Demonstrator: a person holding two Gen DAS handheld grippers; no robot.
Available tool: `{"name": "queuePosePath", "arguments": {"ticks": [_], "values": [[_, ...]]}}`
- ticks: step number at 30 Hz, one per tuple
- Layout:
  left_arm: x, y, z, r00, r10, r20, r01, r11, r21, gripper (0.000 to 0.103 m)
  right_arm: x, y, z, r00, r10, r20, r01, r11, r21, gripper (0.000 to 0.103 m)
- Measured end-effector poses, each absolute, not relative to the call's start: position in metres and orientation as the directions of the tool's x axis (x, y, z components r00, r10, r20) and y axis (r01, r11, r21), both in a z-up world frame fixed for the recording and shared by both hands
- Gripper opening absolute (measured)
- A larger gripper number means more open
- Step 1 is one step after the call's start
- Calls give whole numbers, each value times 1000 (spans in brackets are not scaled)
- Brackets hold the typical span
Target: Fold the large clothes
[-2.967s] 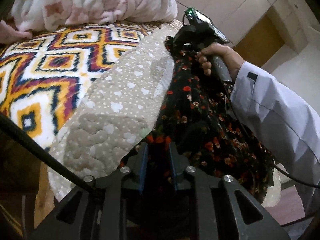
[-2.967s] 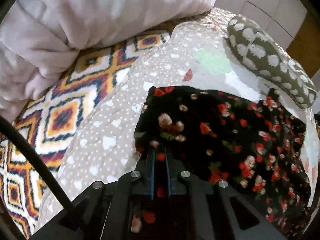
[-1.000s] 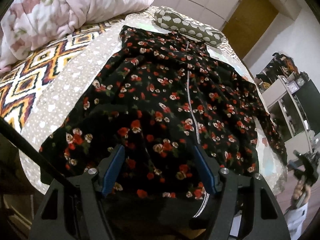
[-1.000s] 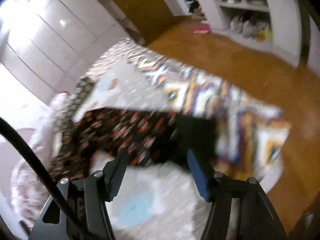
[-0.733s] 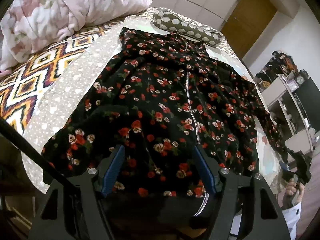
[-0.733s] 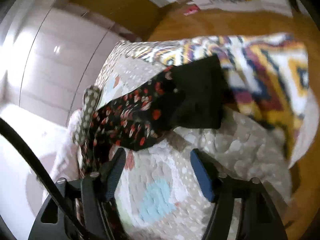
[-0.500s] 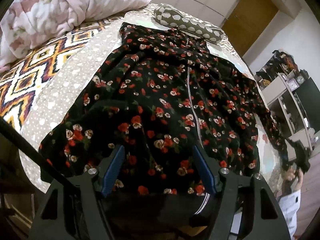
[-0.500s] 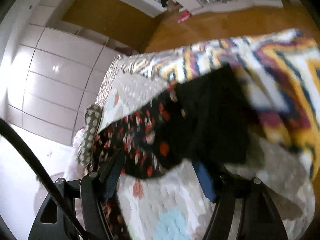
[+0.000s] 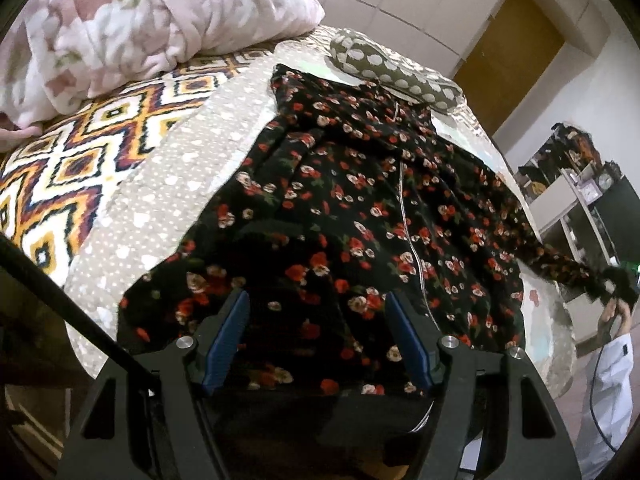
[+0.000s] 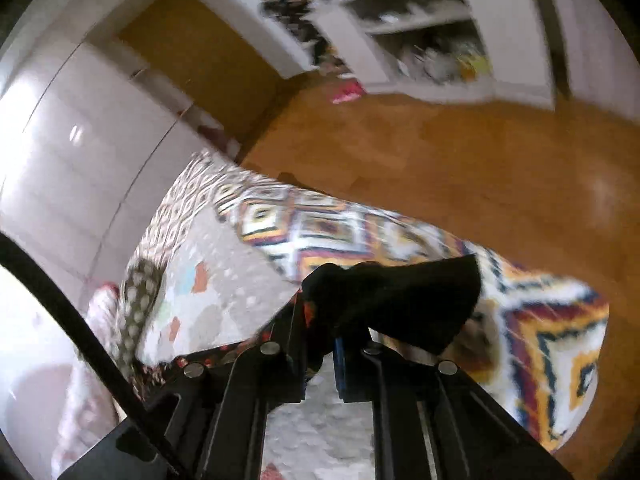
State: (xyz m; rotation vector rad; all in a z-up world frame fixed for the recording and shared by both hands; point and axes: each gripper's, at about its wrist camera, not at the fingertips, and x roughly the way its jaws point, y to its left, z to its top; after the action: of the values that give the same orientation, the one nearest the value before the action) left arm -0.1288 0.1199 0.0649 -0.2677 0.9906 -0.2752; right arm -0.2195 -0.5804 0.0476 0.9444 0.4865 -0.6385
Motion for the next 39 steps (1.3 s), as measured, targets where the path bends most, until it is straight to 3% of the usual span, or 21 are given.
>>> {"name": "queuePosePath", "arguments": {"ticks": [5,10,21,26,28,34,39], "values": [[-135,133,69,548,-351,-759,108,930,-352,69,-144,-498,109,780,-196,-594,556,651,516,11],[-142,148,71,570,-358,-740,112,926,-361,69,-45,-368,134,804,-44,-593,352,839,415,11],[-145,209,58,625,-351,-698,64,914,-401,69,118,-91,71,685,171,-709,-26,977,210,11],[-143,232,47,636,-330,-697,27,913,-408,69,158,-5,11,584,90,-806,-122,992,23,12],[-143,241,43,638,-330,-695,17,909,-416,69,163,11,-10,542,38,-840,-150,987,-52,21],[-142,255,40,645,-335,-687,-5,897,-443,69,158,76,-28,627,-149,-765,-228,904,-362,37],[-143,253,41,644,-332,-689,-5,899,-438,69,144,119,-27,682,-130,-720,-316,835,-451,38]]}}
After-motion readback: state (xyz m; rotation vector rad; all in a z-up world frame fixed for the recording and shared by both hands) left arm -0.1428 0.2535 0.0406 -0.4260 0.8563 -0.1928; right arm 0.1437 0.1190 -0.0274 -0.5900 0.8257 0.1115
